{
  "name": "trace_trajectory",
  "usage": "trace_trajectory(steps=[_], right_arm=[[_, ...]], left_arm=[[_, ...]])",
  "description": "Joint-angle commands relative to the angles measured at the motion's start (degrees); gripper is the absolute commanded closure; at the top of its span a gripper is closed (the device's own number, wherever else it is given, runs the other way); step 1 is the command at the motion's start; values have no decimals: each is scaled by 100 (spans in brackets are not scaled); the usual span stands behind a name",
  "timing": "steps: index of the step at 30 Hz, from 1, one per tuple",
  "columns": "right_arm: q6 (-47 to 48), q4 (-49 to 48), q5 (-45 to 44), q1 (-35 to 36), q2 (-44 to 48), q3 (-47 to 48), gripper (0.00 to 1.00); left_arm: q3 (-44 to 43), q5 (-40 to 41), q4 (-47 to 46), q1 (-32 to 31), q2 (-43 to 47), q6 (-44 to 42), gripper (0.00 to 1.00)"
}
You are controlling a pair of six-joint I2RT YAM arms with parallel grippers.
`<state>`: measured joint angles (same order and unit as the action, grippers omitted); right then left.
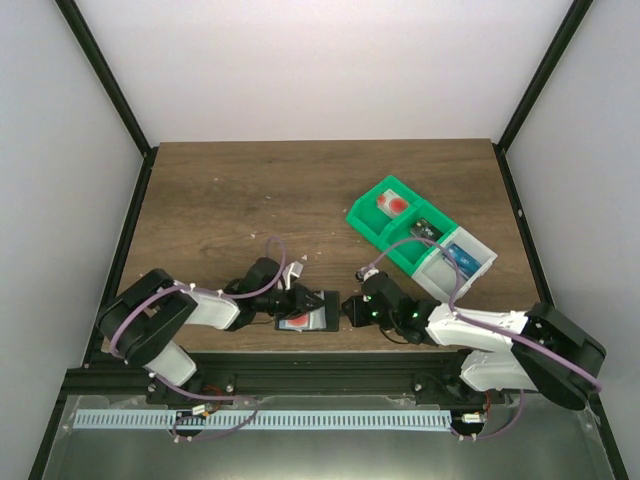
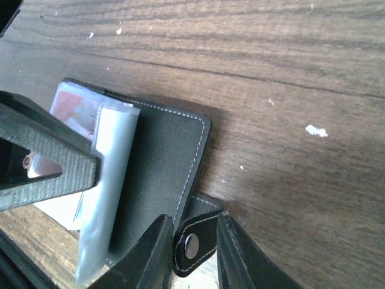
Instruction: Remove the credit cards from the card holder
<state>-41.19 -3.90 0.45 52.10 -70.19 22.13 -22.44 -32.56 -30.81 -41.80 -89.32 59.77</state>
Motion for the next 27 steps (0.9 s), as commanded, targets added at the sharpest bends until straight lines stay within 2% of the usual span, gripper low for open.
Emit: trace_trajectory(steps=[1,7,11,16,24,27], right_arm=[[37,345,215,-33,298,243,77],[59,381,787,-33,806,266,77],[-62,71,1100,77,818,305,79],[-237,-331,1168,347,393,427,82],[-533,-887,1276,722,-385,608,83],[-566,-924,1135,739,-642,585,84]], left_arm=[[-207,-15,-277,-31,-236,-133,77],[-337,-55,-285,-33,-492,-176,76],[-376,3,-283,-34,-519,-134,74],[-289,6,-450,-32,-399,10,73],[-174,143,-365,-14,70,189,66],[-135,310,158,130,413,136,64]])
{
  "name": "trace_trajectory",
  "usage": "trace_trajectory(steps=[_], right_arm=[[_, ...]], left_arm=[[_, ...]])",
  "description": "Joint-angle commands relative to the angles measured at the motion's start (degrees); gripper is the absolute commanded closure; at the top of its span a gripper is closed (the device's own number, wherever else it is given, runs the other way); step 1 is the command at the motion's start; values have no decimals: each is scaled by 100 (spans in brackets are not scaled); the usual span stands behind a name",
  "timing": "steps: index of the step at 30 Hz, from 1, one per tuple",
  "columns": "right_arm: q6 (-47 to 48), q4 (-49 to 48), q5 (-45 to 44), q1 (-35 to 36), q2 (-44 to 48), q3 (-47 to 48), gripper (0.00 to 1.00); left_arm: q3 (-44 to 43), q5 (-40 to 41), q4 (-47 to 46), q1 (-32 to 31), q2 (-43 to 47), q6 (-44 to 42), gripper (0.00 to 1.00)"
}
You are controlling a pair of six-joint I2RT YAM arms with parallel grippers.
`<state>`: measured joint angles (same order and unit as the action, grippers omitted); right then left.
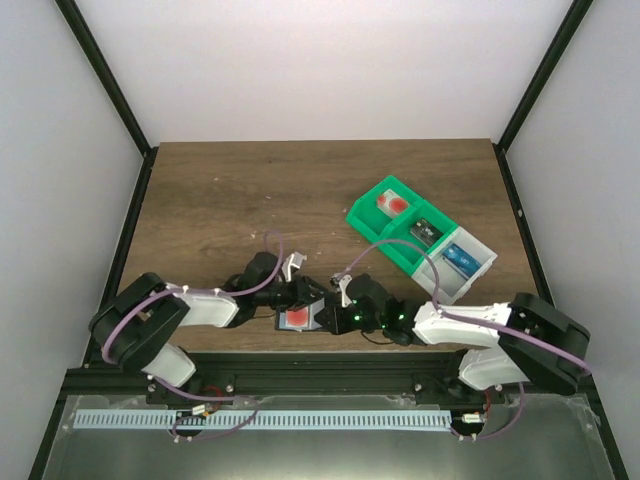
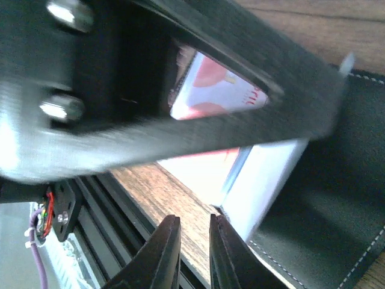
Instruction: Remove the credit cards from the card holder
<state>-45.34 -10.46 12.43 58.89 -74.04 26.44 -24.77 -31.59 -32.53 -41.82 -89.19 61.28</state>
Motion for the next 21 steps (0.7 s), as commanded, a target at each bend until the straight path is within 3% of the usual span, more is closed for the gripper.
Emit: trace_trajectory(steps=[1,10,21], right_arm=[[-148,-248,-147,54,-345,145,84],[-48,-70,-654,3,-755,76,85],[214,-317,-398,-361,-1153,46,85]], left_arm=[[117,268,517,207,558,-58,64],[380,1166,2692,847,2336,-774,65],[843,1047,2802,846,2209,-1112,74]])
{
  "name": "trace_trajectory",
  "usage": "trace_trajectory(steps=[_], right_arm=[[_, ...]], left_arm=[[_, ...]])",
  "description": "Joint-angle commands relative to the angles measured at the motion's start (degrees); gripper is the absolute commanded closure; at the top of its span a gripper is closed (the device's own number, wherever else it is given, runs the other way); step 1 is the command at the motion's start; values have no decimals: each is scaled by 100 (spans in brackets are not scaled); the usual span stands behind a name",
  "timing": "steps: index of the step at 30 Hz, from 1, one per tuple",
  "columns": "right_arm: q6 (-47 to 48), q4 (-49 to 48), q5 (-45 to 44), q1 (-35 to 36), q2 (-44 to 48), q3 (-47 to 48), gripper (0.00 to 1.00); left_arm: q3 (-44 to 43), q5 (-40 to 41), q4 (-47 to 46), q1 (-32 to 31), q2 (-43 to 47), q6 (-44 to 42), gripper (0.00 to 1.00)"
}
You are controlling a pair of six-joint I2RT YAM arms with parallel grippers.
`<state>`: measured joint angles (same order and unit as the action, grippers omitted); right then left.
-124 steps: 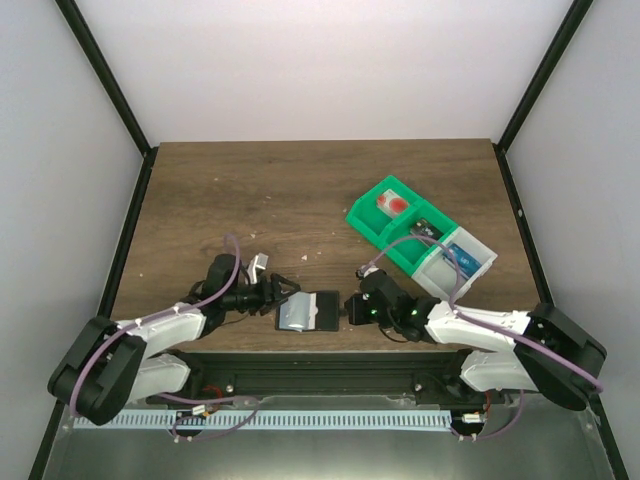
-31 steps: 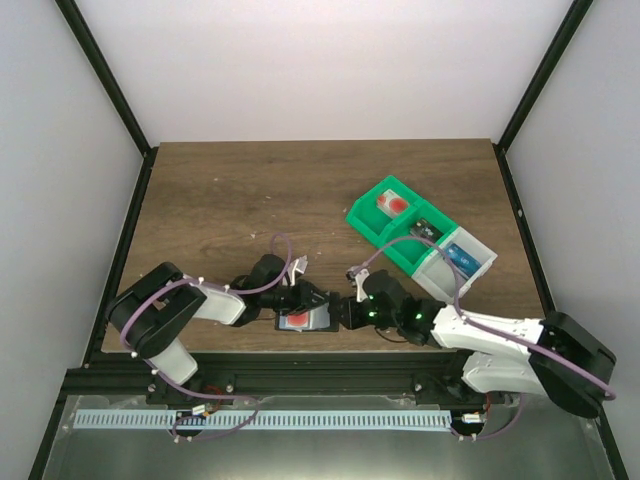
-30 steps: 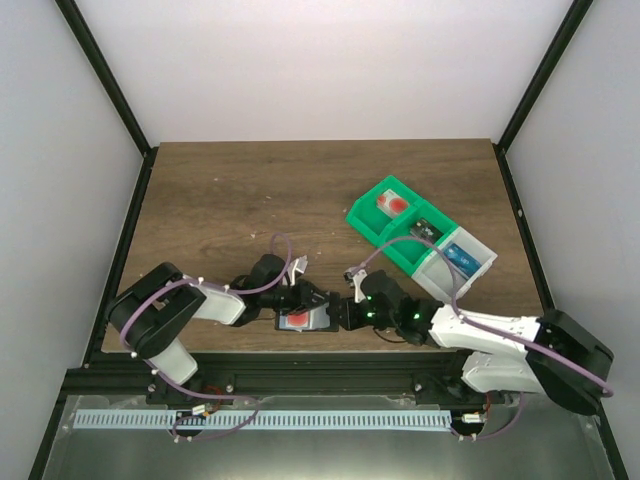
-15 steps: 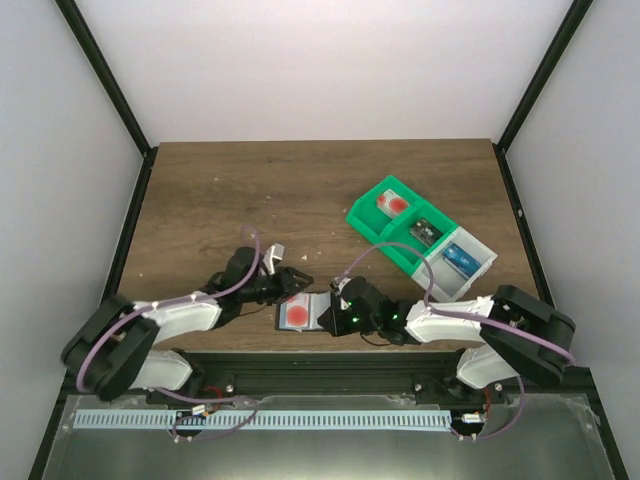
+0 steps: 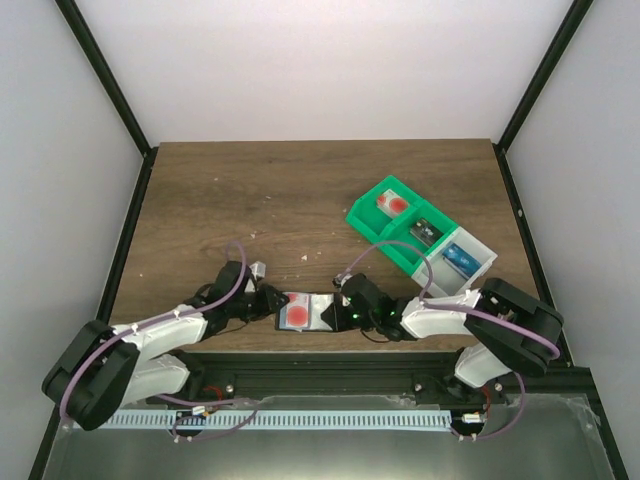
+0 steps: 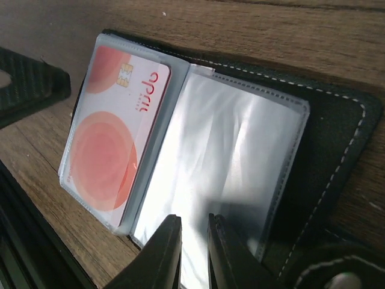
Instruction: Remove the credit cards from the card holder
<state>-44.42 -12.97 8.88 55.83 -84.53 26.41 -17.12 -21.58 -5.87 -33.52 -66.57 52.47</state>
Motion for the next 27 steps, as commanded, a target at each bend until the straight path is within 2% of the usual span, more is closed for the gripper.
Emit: trace_trajectory(steps=[1,7,11,16,27], right_arm=[[114,-103,-68,-57,-93,24,85],[-40,-251,172,-55,-51,67,82],[-316,-915,600,-55,-24,-59,79],[-581,-1265,796,-56,-276,-59,80],[-668,-1344,519,-63,-331,-152,81]], left_arm=[[103,27,104,15,-50,-245,75],[413,-77,-294,-56,-76,-132,81],[599,-18,-451,-273,-89,29,83],[749,65,-583,-536,-120,264,87],[930,233,-600,-612,107,393,97]])
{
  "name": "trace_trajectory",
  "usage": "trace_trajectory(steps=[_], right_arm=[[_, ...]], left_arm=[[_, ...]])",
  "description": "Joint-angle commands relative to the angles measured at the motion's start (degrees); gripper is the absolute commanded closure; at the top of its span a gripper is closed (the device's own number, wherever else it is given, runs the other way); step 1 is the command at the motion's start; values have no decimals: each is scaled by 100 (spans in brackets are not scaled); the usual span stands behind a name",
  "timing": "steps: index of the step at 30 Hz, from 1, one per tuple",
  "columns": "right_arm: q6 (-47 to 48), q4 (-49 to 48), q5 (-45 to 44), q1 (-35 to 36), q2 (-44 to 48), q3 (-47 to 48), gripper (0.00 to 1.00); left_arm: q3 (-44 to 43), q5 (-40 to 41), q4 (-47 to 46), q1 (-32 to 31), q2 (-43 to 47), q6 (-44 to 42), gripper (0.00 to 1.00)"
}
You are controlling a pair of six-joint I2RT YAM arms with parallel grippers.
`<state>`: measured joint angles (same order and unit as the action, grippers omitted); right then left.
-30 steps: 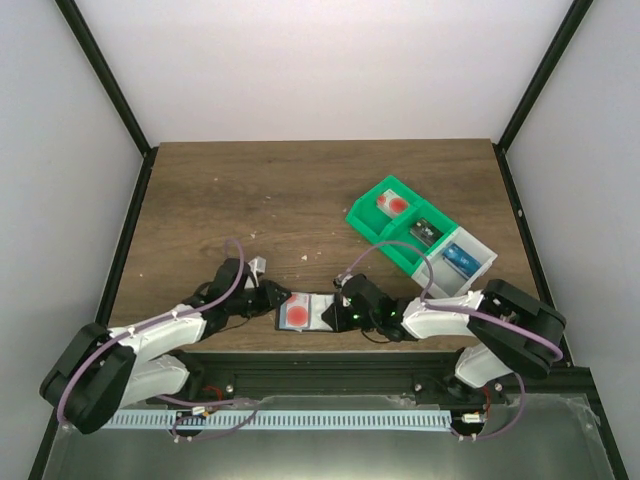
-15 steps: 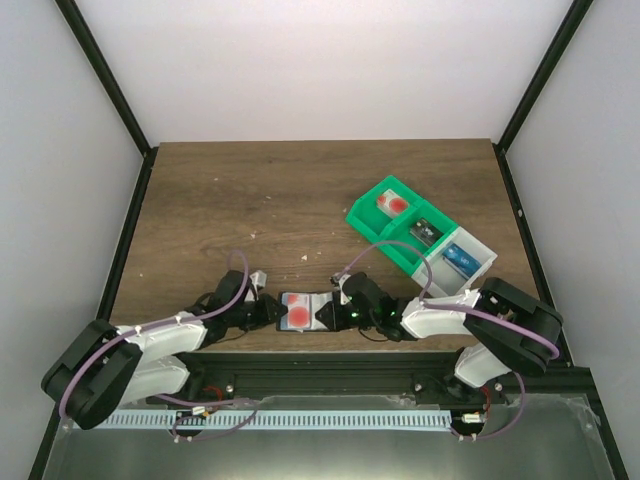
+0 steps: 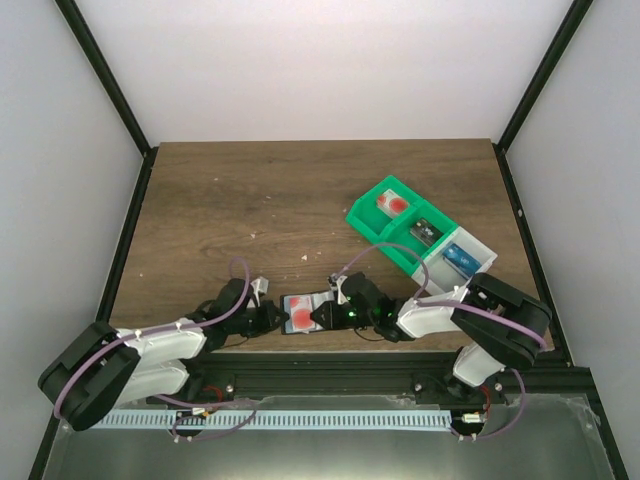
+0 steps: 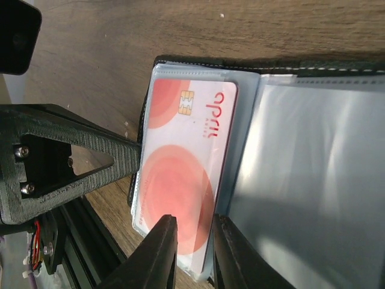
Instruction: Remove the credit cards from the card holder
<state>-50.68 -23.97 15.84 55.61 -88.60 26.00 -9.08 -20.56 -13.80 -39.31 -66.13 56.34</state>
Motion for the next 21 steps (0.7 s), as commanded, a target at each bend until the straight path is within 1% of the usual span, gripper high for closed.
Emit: trace_trajectory(steps=[1,5,11,21], right_arm=[[-31,-262,-118,-48,48,-105,82],[-100,-465,75,-68,-66,-112,83],[-107,-613,101,-93,-169,-125,83],[-95,-400,5,-95,-374,28,83]], left_arm=[[118,134,187,-37,64,-6,97],[133,138,172,-42,65,-18,100],[188,168,126,-40,-42,-40,99],[165,235,96,-71,-290,-70,99]])
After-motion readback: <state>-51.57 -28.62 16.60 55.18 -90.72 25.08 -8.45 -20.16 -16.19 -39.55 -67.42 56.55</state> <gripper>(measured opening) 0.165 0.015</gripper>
